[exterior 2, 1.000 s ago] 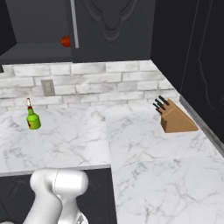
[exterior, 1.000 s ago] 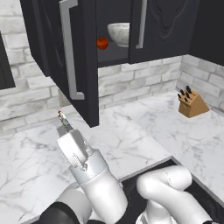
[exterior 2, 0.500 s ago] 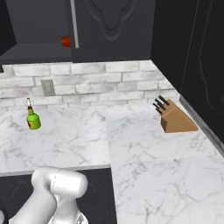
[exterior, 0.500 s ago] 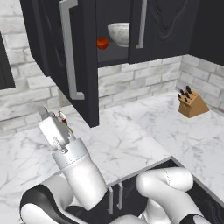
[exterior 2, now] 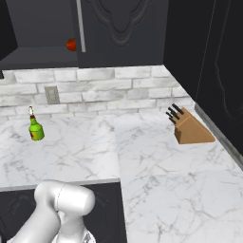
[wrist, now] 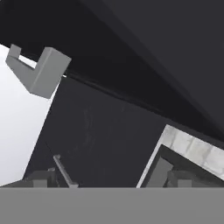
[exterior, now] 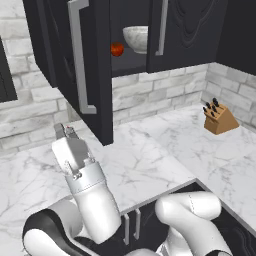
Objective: Pick the mug and place it in the sink. Pick the bowl and place it in the open cabinet and then close the cabinet.
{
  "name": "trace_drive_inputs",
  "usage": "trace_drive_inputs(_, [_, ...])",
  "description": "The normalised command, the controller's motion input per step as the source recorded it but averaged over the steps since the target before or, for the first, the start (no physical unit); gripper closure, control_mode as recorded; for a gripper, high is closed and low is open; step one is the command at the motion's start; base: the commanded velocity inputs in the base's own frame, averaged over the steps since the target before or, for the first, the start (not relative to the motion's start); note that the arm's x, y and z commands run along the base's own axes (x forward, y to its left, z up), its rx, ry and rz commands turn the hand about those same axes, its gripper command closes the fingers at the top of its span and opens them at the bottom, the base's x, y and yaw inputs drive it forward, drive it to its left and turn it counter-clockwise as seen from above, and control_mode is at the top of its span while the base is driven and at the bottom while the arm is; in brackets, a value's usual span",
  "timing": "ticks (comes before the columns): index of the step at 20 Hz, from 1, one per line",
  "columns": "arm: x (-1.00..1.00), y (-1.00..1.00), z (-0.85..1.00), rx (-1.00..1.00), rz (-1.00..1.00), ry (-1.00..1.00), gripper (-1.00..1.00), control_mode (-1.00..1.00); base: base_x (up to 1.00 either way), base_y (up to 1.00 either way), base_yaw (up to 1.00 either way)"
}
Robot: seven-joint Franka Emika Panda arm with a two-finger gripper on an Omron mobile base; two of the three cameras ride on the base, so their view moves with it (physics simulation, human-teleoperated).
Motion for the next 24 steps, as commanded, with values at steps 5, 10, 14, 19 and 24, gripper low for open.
trace_drive_inputs(5, [-0.08, -0.13, 0.03, 0.03, -0.36, 0.00, -1.00, -1.00, 0.00, 0.00, 0.00])
trace_drive_inputs(10, [-0.19, -0.08, 0.03, 0.05, -0.39, -0.01, -1.00, -1.00, 0.00, 0.00, 0.00])
trace_drive_inputs(14, [-0.78, -0.68, 0.00, 0.26, -0.45, -0.03, -1.00, -1.00, 0.00, 0.00, 0.00])
trace_drive_inputs(19, [0.02, -0.94, 0.41, 0.44, -0.30, 0.29, -1.00, -1.00, 0.00, 0.00, 0.00])
trace_drive_inputs(24, [0.76, -0.27, 0.96, 0.29, -0.11, 0.58, -1.00, -1.00, 0.00, 0.00, 0.00])
